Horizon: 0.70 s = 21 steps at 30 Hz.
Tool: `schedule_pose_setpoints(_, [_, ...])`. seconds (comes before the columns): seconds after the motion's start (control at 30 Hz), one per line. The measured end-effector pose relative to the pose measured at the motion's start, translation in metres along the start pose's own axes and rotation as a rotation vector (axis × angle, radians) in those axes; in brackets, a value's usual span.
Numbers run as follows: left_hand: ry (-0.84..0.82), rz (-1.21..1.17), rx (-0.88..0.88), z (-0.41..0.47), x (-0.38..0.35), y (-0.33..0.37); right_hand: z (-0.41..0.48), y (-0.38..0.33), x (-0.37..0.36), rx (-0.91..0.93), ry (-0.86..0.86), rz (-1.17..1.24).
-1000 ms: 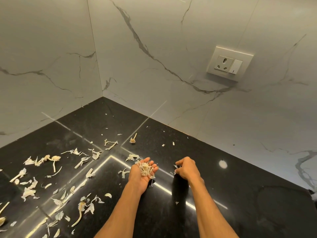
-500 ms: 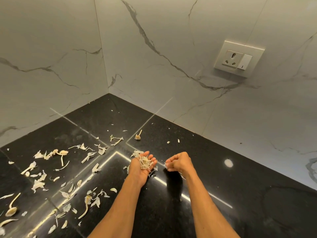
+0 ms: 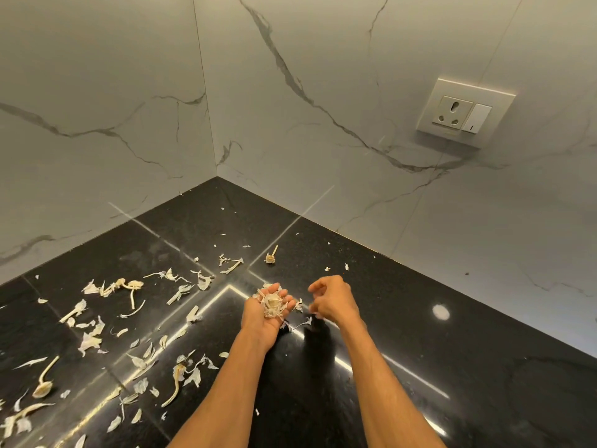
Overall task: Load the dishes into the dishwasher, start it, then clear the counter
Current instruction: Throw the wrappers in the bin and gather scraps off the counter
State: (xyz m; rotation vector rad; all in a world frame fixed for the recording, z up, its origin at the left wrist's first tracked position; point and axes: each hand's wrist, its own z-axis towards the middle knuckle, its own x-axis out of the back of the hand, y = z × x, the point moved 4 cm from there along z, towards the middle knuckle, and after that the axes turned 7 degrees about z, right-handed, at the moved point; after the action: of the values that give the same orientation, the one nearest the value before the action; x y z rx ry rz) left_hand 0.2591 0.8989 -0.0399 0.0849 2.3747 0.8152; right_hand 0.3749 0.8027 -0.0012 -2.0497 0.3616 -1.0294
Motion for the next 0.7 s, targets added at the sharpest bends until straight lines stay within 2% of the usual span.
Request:
schedule_pose_setpoints(0.1, [0.022,-0.025,-0.026,0.001,0.011,0.01,-0.003,0.012,-0.015,-0.102,-0.194,-0.128])
schedule_pose_setpoints(0.27, [0.081,-0.106,-0.092,0.003,0.031,0.032,0.009,0.01,-0.039,0.009,-0.147,-0.212])
schedule_pose_setpoints(0.53, [0.14,-0.173,-0.149,0.003,0.064,0.044,0.016,-0.03,-0.07,0.066,-0.296,-0.316])
schedule_pose_setpoints(0.7, [0.132,-0.199,-0.16,0.002,0.072,0.051,0.01,-0.042,-0.094,0.192,-0.242,-0.533])
